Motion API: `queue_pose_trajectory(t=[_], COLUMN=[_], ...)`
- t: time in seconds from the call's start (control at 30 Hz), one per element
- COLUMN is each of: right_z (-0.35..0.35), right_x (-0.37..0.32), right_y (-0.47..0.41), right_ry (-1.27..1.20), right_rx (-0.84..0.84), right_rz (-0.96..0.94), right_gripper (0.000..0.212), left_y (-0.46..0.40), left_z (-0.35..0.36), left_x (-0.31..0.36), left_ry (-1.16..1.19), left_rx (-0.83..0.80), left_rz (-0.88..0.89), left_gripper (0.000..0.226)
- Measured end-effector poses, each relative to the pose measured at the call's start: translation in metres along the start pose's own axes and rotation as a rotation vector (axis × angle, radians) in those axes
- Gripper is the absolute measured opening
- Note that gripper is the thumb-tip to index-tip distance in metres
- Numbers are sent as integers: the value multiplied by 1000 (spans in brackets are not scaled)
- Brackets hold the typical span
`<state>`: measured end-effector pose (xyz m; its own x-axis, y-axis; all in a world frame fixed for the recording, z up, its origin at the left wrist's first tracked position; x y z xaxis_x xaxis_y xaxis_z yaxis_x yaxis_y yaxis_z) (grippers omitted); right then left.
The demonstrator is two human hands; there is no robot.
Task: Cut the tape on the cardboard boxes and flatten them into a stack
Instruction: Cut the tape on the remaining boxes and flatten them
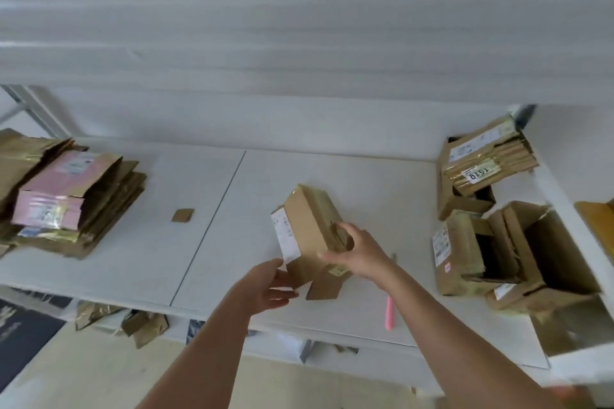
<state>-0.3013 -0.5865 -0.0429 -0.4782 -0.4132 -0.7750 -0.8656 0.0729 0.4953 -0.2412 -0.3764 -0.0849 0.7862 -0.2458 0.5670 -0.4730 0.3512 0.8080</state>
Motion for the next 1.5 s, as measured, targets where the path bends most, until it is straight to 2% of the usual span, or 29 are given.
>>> queue_pose_trajectory(t=[0.07,0.2,0.27,0.33,0.4,0.5,0.6,0.67,0.73,0.8,0.87,1.0,1.1,1.17,1.27,1.33,1.4,1.5], right_z=[19,52,69,82,90,97,86,68,39,6,-12,-16,-16,-19,-20,-12,2,30], right_x=[1,-3,1,5,4,3,10,19,39,70,92,111,113,110,83,60,37,2], right_y=[1,4,7,9,11,12,12,16,18,18,23,22,5,-7,-10,-11,-14,-21], right_ry=[124,353,410,490,583,672,582,385,342,606,923,1132,1227,1120,855,533,134,-208], right_rx=[9,20,14,32,63,68,-55,-103,59,195,123,60,140,221,446,524,471,282], right_rz=[27,52,69,75,55,46,-3,-119,-146,18,165,41,-106,-184,-355,-417,-478,-518], right_gripper=[97,96,97,95,93,93,88,71,50,51,57,40,25,24,8,13,16,2], left_y=[4,10,13,15,17,19,12,9,9,13,17,19,18,17,17,18,19,17], left_z=[-12,-35,-42,-42,-37,-21,-8,-8,-10,-8,0,8,6,2,-3,-2,5,12], left_x=[-8,-17,-16,-9,0,5,-2,-3,-1,4,10,28,33,35,33,25,12,-4], left_ry=[-58,-196,-301,-348,-291,-182,-230,-189,-152,-178,-282,-476,-495,-455,-378,-352,-332,-261], left_rx=[-6,-29,13,123,197,118,122,158,177,191,202,213,189,155,122,104,85,98], left_rz=[-48,-146,-141,-41,125,226,226,240,239,249,257,223,188,165,148,152,168,196], left_gripper=[39,48,47,42,41,42,50,55,64,78,90,100,101,102,104,102,99,95])
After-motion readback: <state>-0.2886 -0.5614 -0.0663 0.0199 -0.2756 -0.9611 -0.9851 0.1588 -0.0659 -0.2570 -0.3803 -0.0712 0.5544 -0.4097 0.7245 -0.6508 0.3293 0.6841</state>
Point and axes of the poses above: each hand's wrist, its own y-axis away from the middle knuckle, its own z-axis out of the palm, x = y × z, the point moved 1 cm from there along -y, towards the middle knuckle, and after that the axes turned 9 degrees about -x, right-handed, at the moved point
